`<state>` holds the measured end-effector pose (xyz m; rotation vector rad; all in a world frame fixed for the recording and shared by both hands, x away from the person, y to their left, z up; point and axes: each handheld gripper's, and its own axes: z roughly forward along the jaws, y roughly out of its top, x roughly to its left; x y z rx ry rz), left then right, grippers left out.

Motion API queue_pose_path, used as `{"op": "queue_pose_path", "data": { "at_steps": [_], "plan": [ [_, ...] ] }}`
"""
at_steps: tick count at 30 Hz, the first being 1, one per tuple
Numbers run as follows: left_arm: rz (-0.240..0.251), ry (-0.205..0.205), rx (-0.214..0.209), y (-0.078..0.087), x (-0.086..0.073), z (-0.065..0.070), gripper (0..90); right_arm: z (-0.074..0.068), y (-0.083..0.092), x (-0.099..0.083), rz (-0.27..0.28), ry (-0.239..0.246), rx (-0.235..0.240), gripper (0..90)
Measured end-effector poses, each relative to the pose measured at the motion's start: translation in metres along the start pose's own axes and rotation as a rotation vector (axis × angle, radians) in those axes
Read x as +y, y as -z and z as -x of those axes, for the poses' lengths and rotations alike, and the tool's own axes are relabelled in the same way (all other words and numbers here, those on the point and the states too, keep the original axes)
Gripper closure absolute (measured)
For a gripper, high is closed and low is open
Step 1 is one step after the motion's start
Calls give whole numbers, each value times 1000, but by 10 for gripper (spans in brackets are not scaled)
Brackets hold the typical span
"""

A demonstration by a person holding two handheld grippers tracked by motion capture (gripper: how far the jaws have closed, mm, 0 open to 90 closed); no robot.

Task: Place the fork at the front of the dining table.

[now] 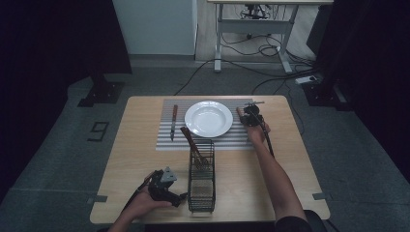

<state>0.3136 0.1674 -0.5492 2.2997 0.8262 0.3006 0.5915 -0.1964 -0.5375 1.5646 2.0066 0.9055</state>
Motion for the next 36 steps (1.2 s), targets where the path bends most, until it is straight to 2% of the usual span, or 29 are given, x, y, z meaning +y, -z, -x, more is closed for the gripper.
{"op": "queue_pose_path", "data": {
  "at_steps": [5, 11, 17, 23, 25, 31, 33, 36],
  "plan": [
    [0, 0, 0, 0, 0, 0, 0, 4, 1, 0, -13, 35, -30, 737],
    [0, 0, 0, 0, 0, 0, 0, 10, 0, -4, -36, 24, -6, 720],
    [0, 2, 2, 0, 0, 0, 0, 7, -1, -2, -39, 48, -20, 757],
    [0, 2, 2, 0, 0, 0, 0, 9, -6, -1, -18, 29, -21, 766],
    [0, 2, 1, 0, 0, 0, 0, 10, -7, 0, -12, 4, -22, 766],
    [0, 2, 1, 0, 0, 0, 0, 13, -9, 0, 7, -17, -4, 764],
    [0, 2, 1, 0, 0, 0, 0, 14, -8, 0, 6, -19, 14, 731],
    [0, 2, 1, 0, 0, 0, 0, 17, -1, 1, 21, -47, 38, 678]
  ]
}}
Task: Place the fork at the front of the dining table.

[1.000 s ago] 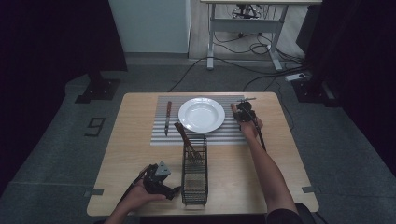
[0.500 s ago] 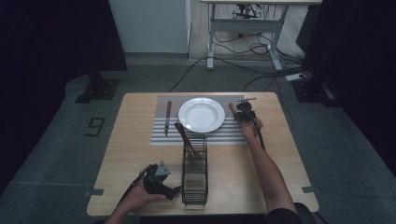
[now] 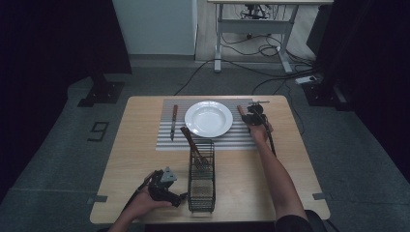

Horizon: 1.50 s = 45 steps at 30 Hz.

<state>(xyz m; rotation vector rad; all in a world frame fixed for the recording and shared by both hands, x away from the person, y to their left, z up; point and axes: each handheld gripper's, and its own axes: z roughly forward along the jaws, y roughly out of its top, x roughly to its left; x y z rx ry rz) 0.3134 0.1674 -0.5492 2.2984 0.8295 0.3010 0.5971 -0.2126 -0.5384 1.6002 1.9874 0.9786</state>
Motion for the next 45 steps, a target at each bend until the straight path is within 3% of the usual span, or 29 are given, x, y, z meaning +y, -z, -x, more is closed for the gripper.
{"op": "queue_pose_path", "data": {
  "at_steps": [5, 8, 10, 13, 17, 20, 26, 45],
  "plan": [
    [0, 0, 0, 0, 0, 0, 0, 4, 19, 2, -14, 16, 41, 590],
    [0, 0, 0, 0, 0, 0, 0, 5, 29, -3, 9, 25, 52, 582],
    [0, 0, 0, 0, 0, 0, 0, 5, 32, -7, -24, 41, 75, 558],
    [0, 0, 1, 0, 0, 0, 0, 6, 38, -16, -31, 63, 74, 545],
    [0, 0, 0, 0, 0, 0, 0, 7, 40, -26, -48, 88, 77, 542],
    [0, 0, 0, 0, 0, 0, 0, 9, 36, -32, -95, 89, 83, 521],
    [0, 0, 1, 0, 0, 0, 0, 7, 37, -36, -70, 85, 101, 531],
    [1, 1, 1, 0, 0, 1, 0, -2, 39, -39, -76, 111, 131, 537]
  ]
}}
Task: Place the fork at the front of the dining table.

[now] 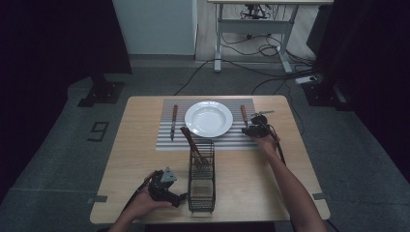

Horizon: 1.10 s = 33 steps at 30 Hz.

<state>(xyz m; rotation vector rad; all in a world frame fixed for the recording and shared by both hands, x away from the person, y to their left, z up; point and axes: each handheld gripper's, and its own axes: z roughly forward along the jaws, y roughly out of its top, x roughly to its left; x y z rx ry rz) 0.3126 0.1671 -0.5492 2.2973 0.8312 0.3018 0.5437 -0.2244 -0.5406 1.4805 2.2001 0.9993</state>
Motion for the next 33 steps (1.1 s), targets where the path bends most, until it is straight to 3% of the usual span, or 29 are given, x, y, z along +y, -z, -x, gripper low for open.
{"op": "queue_pose_path", "data": {
  "at_steps": [13, 20, 26, 33],
  "plan": [
    [0, -2, -1, 0, 0, 0, 0, 2, 0, 0, 3, -12, -2, 504],
    [0, -2, -2, 0, 0, 0, 0, 7, 6, 2, 50, -55, 8, 425],
    [0, -3, -3, 0, 0, 1, 0, 4, 13, 4, 93, -51, 34, 401],
    [0, -3, -3, 0, 0, 1, 0, -1, 18, 6, 109, -37, 54, 390]
  ]
}}
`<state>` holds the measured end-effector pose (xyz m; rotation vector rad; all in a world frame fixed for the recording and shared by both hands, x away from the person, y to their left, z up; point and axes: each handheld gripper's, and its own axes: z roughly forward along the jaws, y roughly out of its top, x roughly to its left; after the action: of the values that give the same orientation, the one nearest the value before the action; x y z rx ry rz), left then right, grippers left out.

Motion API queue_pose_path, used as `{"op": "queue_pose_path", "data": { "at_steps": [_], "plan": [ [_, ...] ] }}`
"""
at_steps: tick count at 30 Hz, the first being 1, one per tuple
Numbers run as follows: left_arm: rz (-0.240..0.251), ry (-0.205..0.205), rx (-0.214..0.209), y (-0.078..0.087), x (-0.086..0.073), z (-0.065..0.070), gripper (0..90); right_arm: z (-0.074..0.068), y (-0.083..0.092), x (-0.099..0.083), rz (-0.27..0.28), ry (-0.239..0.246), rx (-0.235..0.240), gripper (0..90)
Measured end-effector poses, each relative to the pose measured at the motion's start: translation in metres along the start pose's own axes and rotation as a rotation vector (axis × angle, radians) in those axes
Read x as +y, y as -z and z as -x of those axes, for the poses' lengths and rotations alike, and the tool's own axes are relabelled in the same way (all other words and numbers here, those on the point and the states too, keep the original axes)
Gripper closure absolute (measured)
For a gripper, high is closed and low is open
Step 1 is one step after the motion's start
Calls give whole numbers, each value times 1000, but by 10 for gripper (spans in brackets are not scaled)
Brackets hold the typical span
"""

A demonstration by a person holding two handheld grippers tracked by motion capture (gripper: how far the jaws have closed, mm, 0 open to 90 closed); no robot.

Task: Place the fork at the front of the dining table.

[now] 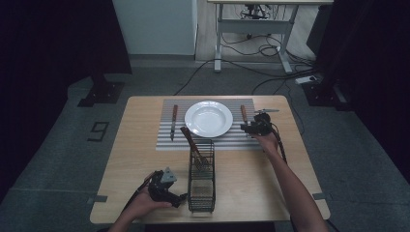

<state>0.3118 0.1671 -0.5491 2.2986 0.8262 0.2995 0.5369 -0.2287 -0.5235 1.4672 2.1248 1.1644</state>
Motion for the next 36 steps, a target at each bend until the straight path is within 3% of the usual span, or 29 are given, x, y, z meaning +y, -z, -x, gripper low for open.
{"op": "queue_pose_path", "data": {
  "at_steps": [8, 14, 25, 28, 36],
  "plan": [
    [0, 0, 0, 0, 0, 0, 0, -12, 18, 4, 14, 32, 31, 374],
    [0, 0, -1, 0, 0, 0, 0, -23, 47, 0, 64, 52, 48, 362],
    [-3, -4, -1, 0, 0, 0, 0, -38, 101, -25, 109, 87, 113, 339],
    [-2, -4, -1, 0, 0, 0, 0, -45, 112, -33, 110, 123, 124, 328],
    [-2, -4, -1, 0, 0, 0, 0, -64, 132, -55, 111, 162, 192, 319]
  ]
}}
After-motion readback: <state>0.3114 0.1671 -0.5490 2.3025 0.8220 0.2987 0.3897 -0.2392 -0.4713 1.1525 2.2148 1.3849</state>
